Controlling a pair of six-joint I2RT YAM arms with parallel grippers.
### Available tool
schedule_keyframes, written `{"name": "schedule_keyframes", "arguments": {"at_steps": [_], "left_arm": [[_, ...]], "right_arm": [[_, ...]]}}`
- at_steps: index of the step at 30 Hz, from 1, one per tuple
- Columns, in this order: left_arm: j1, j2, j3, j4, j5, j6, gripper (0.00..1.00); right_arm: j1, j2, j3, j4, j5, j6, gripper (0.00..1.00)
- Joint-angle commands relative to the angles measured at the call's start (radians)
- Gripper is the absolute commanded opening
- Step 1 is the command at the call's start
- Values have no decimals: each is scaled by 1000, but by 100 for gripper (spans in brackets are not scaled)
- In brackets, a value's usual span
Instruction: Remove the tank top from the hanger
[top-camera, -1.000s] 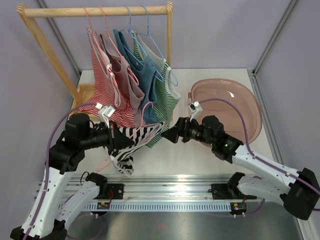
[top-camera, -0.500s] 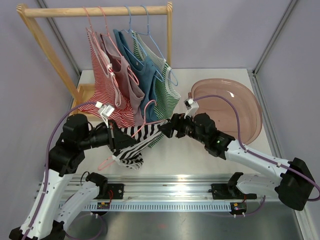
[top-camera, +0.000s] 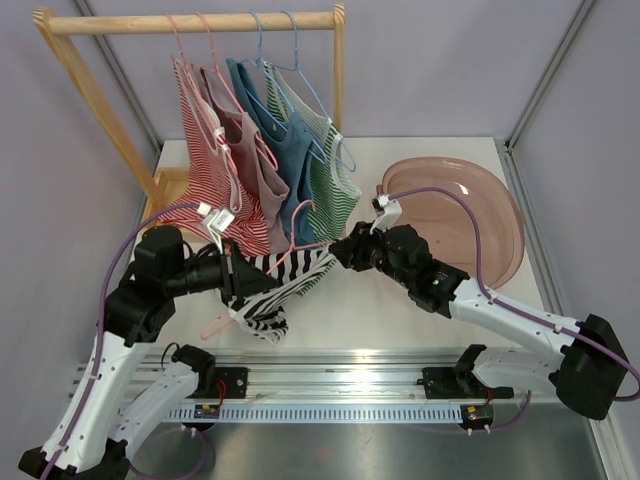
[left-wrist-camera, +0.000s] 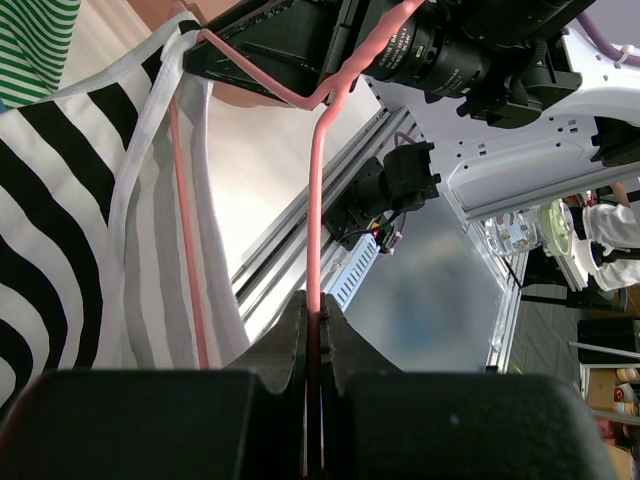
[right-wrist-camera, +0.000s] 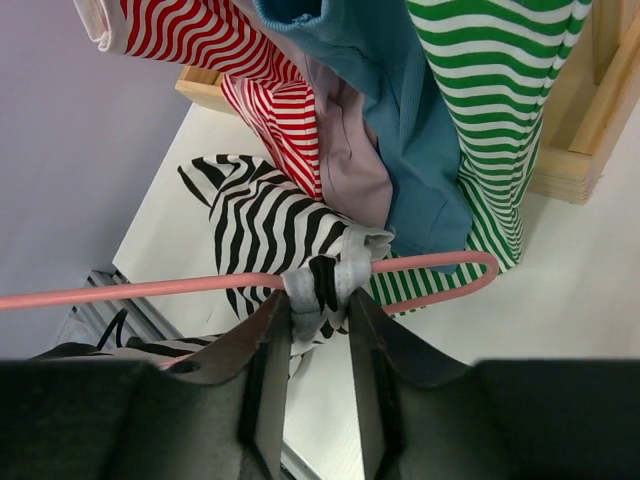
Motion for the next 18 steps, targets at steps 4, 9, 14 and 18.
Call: {"name": "schedule_keyframes", "arguments": {"at_steps": [4,9,14,18], "left_arm": [[-7,-1,28,36,-19,5,0],[-7,13,59,-31,-73,59,0],[-7,7,82,-45,-29,85,0],[-7,-17,86,-31,46,94,0]], "right_arm": [[6,-27,41,-12,78,-37,27],[6,-77,18,-51,132,-56,0],[3,-93,53,-169,288,-100,0],[-9,-68,142,-304,415,-117,0]]}}
